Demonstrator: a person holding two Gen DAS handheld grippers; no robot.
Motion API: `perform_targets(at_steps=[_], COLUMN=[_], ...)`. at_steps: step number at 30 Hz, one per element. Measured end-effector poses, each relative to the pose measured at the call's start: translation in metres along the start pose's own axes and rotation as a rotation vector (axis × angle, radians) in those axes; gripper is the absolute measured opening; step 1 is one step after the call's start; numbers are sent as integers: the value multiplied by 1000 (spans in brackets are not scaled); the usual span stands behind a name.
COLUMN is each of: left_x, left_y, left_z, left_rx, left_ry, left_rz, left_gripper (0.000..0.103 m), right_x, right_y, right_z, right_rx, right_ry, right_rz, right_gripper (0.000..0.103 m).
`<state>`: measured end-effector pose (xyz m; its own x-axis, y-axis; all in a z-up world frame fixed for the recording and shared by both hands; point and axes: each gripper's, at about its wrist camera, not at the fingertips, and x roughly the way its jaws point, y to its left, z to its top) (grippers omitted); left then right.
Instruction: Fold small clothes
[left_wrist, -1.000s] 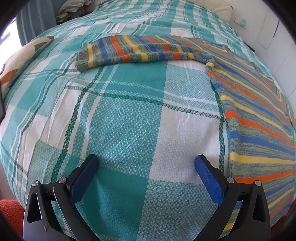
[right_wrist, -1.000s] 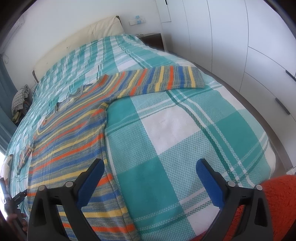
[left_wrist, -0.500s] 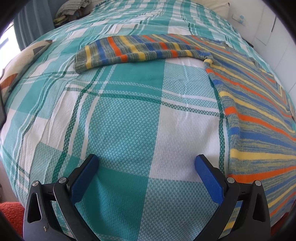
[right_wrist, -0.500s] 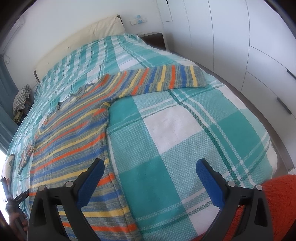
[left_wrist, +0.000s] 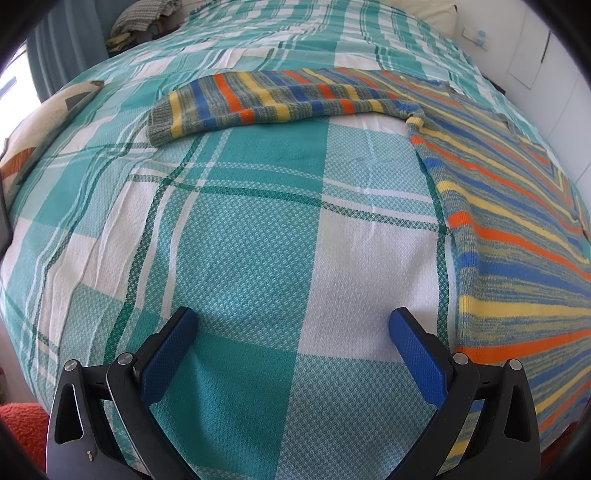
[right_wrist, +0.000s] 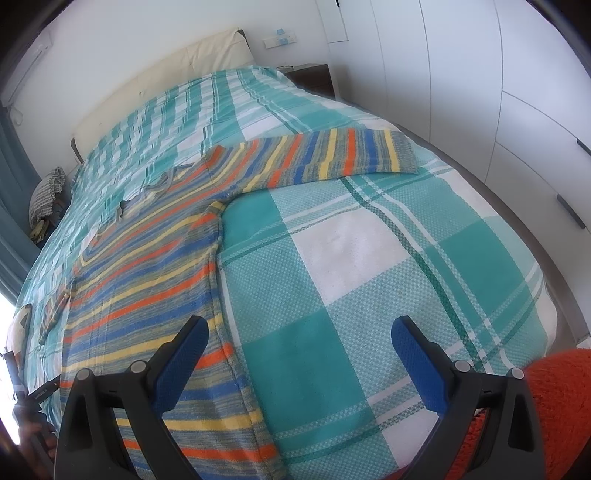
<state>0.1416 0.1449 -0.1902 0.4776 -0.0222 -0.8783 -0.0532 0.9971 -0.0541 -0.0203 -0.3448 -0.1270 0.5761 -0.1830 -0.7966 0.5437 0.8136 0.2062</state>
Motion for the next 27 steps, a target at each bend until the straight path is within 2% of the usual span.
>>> perform_targets(at_steps=[27], left_x=[-1], left_y=[0], left_z=[0], left_rx=[-1], left_ry=[-3], left_rz=[-1], left_gripper=[103], right_x=[-3], right_y=[5], right_z=[-2], right_rx=[-14], right_ry=[1], right_rz=[18], right_gripper=[98])
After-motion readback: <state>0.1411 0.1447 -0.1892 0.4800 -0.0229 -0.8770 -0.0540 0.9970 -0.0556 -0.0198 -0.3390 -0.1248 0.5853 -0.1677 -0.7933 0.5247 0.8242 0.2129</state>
